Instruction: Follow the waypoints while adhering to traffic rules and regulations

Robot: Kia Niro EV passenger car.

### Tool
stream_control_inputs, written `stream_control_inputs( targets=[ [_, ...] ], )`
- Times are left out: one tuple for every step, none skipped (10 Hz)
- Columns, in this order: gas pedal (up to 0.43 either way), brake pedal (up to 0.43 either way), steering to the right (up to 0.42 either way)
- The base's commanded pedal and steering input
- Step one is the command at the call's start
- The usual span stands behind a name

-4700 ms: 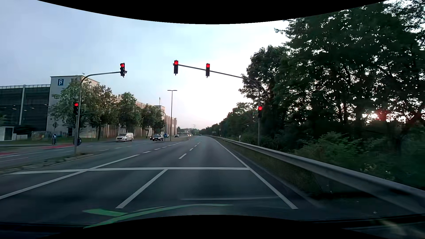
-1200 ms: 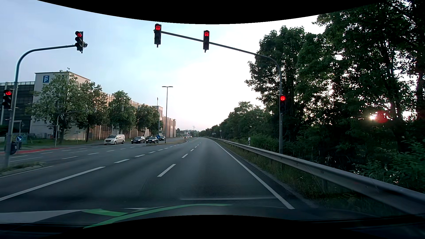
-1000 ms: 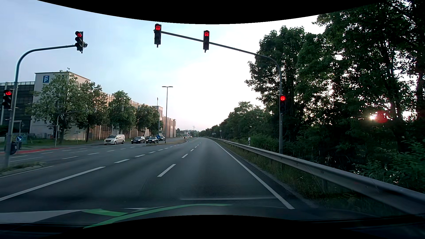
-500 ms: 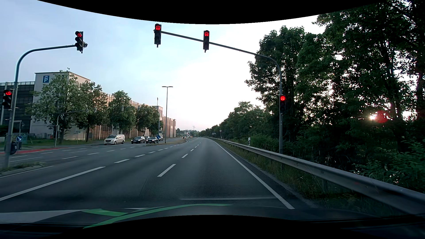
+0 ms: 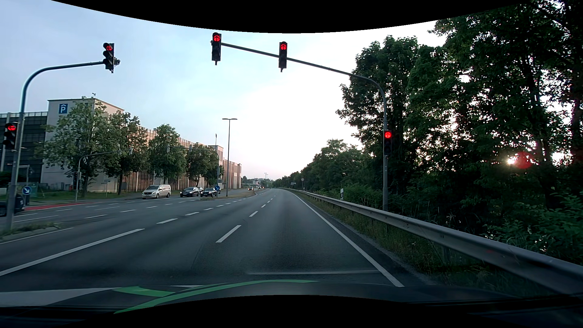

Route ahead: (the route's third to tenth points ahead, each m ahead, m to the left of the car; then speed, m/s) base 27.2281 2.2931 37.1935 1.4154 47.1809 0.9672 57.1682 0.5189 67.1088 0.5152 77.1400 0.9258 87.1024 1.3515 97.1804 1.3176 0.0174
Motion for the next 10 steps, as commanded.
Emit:
stream_control_inputs(
  targets=[
    [0.0,0.213,0.002],
    [0.0,0.22,0.002],
    [0.0,0.226,0.002],
    [0.0,0.226,0.001],
    [0.0,0.226,0.0],
    [0.0,0.232,0.0],
    [0.0,0.232,0.001],
    [0.0,0.232,0.001],
    [0.0,0.232,0.001],
    [0.0,0.232,0.001]
  ],
)
